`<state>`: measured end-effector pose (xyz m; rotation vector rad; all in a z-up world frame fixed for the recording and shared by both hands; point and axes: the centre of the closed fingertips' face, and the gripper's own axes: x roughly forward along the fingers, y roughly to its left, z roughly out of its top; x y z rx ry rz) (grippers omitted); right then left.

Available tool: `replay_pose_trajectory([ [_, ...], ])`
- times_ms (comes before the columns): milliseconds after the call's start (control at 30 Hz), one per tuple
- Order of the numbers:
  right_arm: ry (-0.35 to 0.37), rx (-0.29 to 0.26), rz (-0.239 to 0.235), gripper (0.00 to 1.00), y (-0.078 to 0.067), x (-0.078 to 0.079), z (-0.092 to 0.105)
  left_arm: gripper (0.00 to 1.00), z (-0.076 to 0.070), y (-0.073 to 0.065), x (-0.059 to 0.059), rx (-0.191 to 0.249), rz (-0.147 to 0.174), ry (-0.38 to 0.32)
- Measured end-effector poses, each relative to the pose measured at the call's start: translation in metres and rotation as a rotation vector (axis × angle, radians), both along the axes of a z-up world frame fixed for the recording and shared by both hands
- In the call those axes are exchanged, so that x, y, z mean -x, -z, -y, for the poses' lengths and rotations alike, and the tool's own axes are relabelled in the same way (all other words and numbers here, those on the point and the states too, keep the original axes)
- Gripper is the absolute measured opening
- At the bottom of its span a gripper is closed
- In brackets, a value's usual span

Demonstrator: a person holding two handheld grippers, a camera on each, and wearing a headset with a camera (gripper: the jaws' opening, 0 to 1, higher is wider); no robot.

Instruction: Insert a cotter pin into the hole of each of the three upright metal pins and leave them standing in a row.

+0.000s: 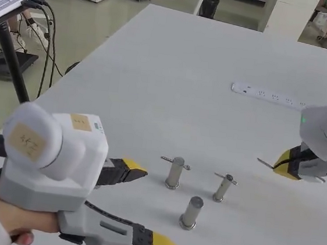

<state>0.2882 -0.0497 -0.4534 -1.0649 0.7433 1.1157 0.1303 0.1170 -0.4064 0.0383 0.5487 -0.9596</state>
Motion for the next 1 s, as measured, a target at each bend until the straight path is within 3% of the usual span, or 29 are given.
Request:
replay_pose_trajectory([
  [267, -0.03, -0.042, 0.061, 0.0, -0.015, 0.014, -0.008, 0.74, 0.006, -0.007, -0.009, 0.027, 0.01, -0.01],
  [367, -0.042, -0.049, 0.078, 0.0, -0.02, 0.019, -0.01, 0.73, 0.008, -0.005, -0.013, 0.015, 0.008, -0.009],
  [467, -0.065, -0.056, 0.132, 0.0, -0.028, 0.022, -0.014, 0.71, 0.011, -0.006, -0.016, 0.019, 0.005, -0.003],
  [767, -0.094, -0.128, 0.235, 0.0, -0.052, 0.033, -0.031, 0.64, 0.02, -0.02, -0.034, 0.1, -0.013, -0.024],
  [867, -0.099, -0.149, 0.255, 0.0, -0.058, 0.037, -0.036, 0.61, 0.024, -0.027, -0.039, 0.149, -0.025, -0.033],
  [1000, -0.108, -0.167, 0.277, 0.0, -0.065, 0.045, -0.042, 0.58, 0.028, -0.028, -0.044, 0.155, -0.033, -0.039],
])
